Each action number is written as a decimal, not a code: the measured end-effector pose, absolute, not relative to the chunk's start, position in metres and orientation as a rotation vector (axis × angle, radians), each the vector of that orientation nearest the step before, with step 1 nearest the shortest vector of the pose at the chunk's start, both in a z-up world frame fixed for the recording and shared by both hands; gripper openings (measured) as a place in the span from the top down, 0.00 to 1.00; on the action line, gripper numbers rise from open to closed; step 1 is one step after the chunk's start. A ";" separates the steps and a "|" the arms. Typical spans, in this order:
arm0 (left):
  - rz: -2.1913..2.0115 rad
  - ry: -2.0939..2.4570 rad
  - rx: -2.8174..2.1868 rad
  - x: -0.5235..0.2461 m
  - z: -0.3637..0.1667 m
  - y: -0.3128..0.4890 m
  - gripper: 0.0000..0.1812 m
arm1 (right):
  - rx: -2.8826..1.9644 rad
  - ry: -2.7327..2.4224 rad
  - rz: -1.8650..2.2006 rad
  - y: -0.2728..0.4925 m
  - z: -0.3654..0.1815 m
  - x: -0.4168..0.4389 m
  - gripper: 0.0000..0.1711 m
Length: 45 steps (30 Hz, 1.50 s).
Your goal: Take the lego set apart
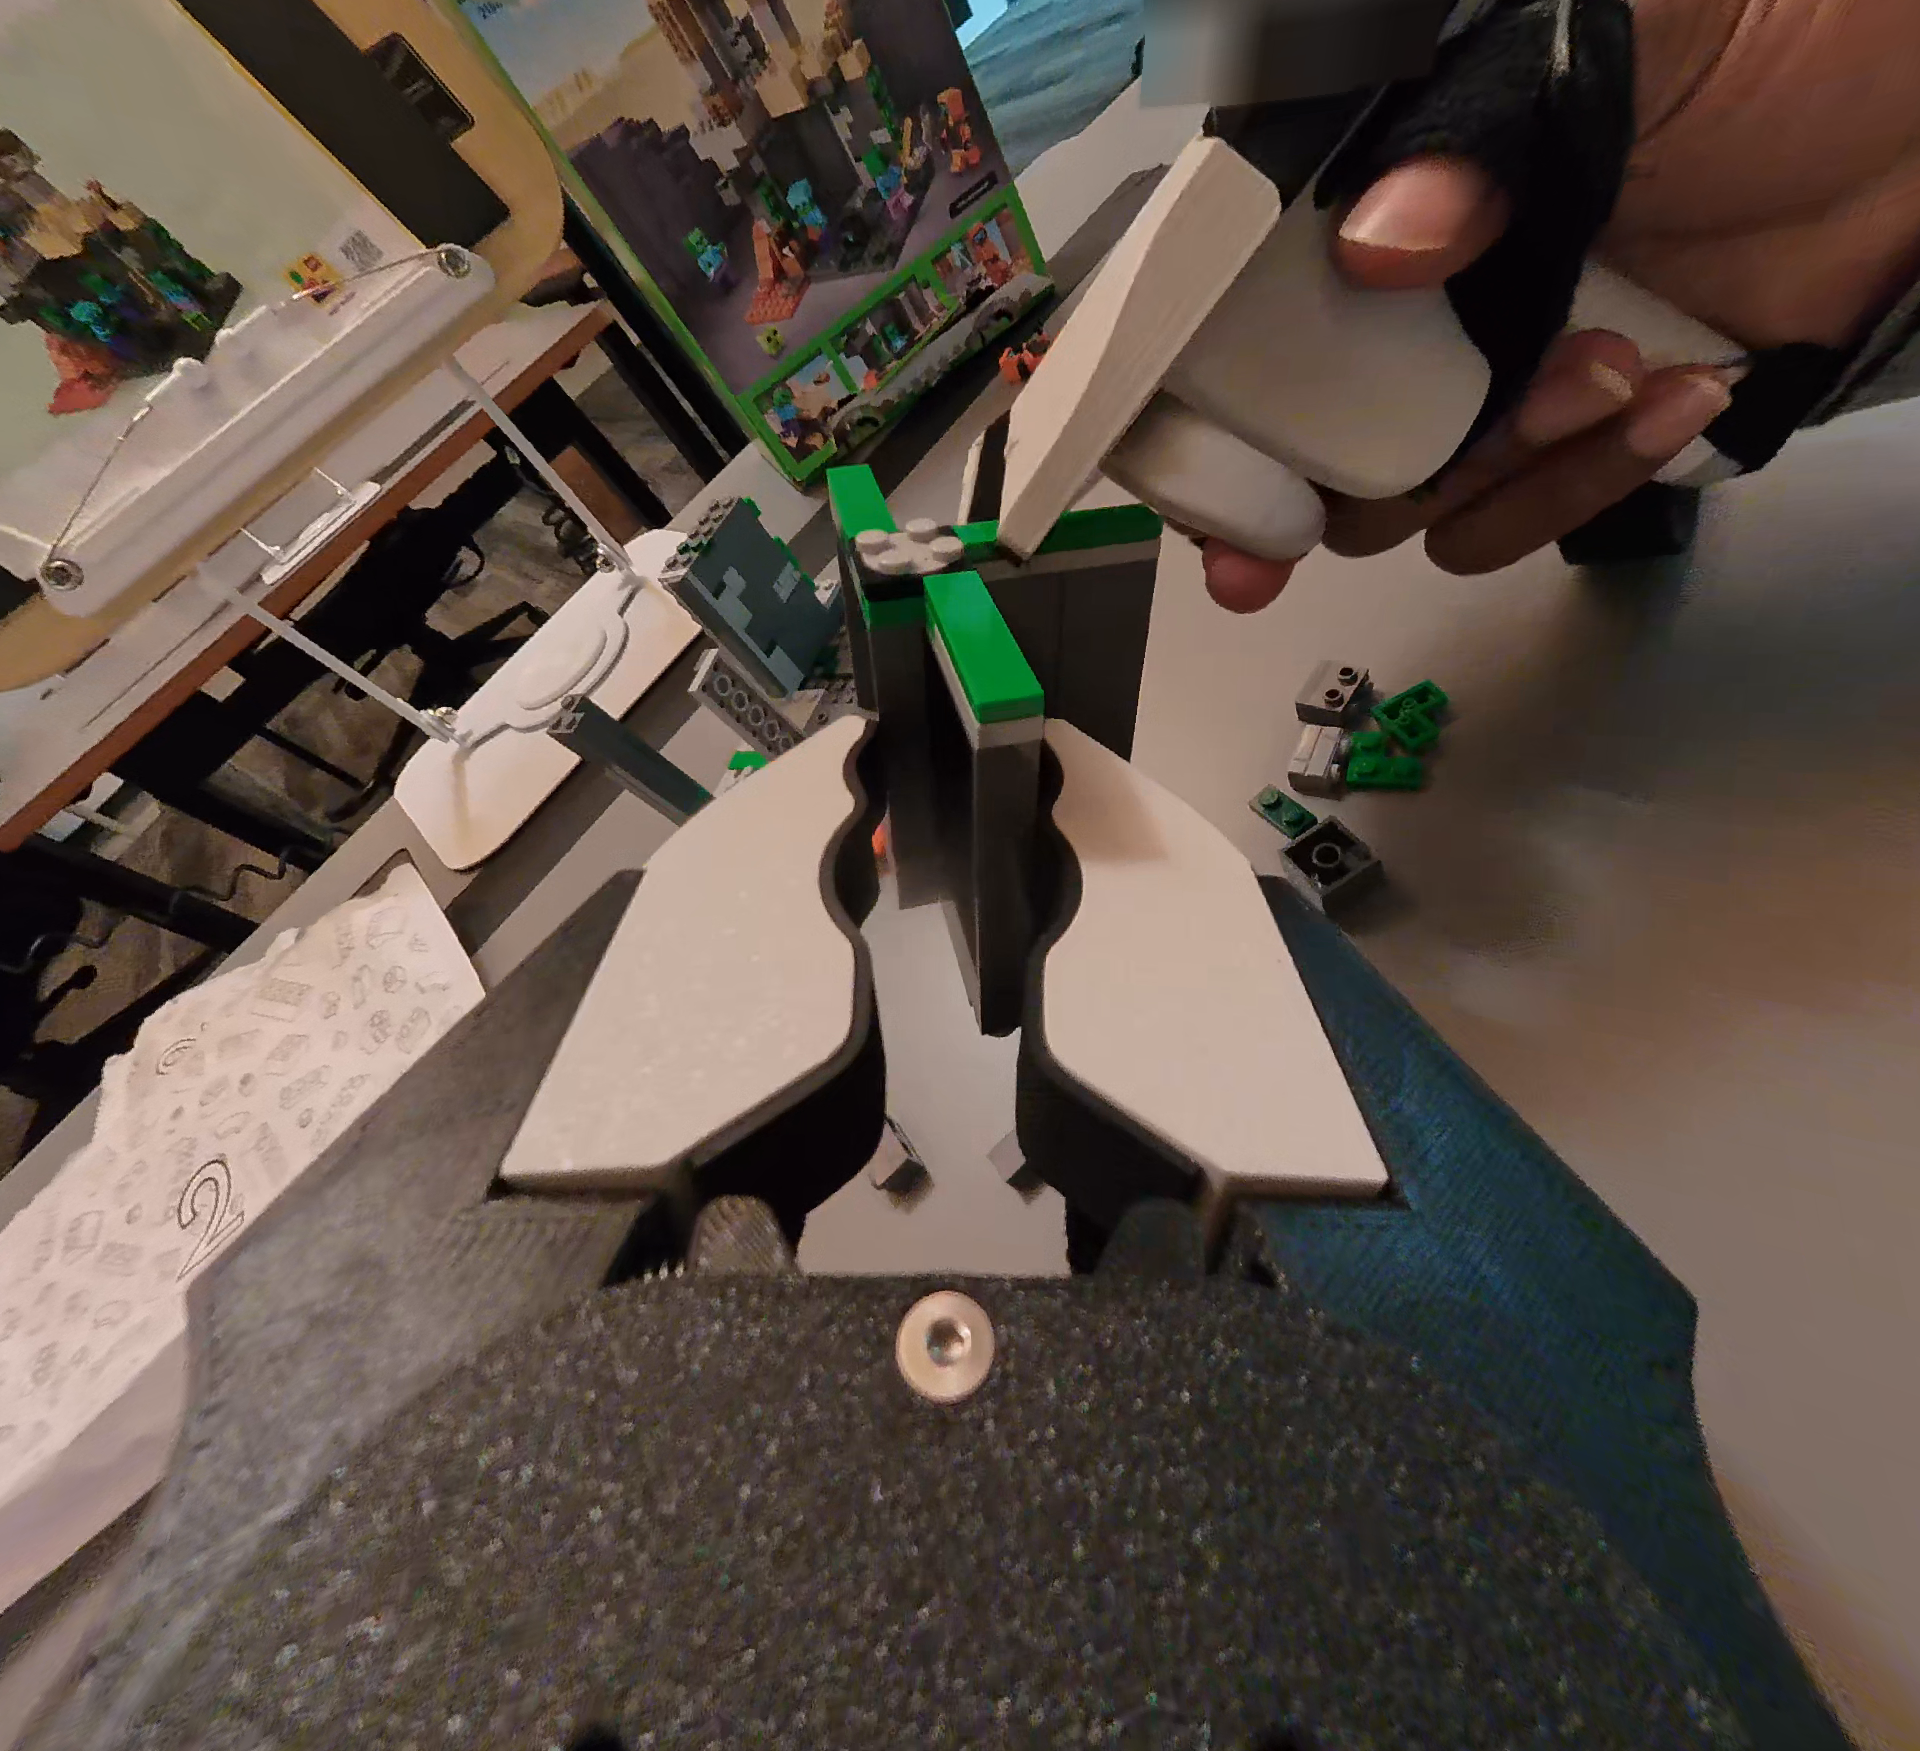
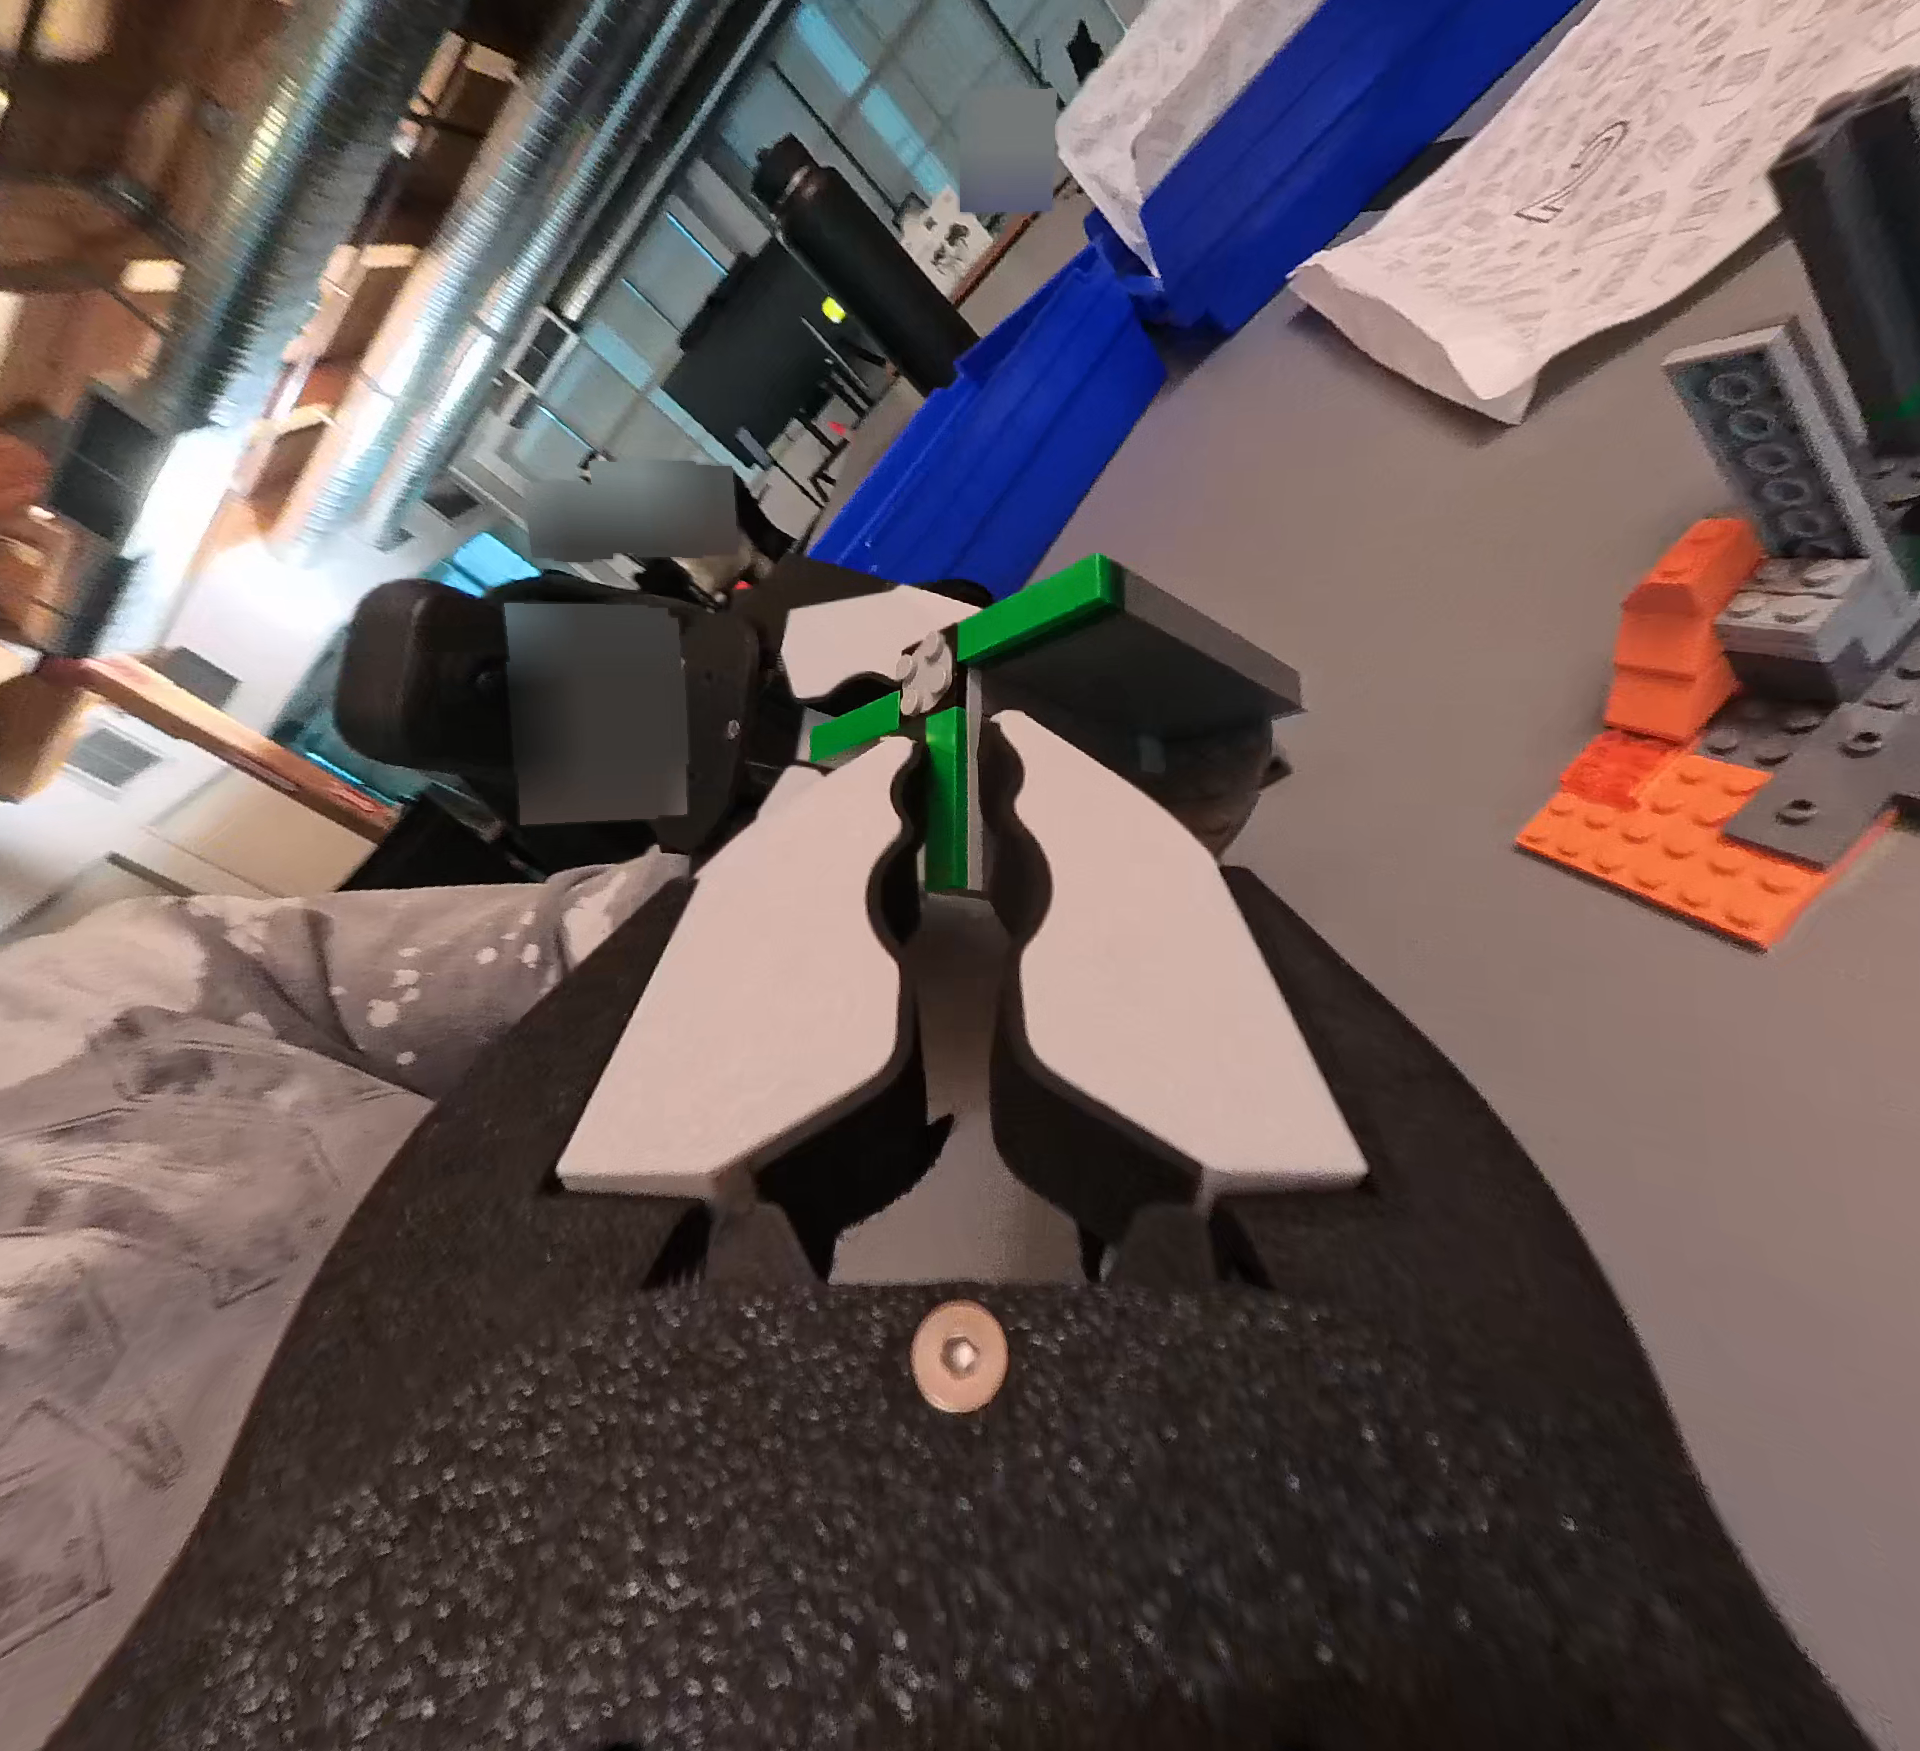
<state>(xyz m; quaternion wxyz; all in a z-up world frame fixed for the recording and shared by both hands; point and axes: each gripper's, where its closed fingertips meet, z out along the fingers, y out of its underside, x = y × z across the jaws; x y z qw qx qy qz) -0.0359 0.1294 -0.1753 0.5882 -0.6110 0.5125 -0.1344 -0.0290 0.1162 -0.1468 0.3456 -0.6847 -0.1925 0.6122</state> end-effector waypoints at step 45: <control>-0.179 1.179 -1.393 -0.043 -0.175 0.137 0.85 | -1.724 -0.948 0.490 0.128 -0.154 -0.032 0.95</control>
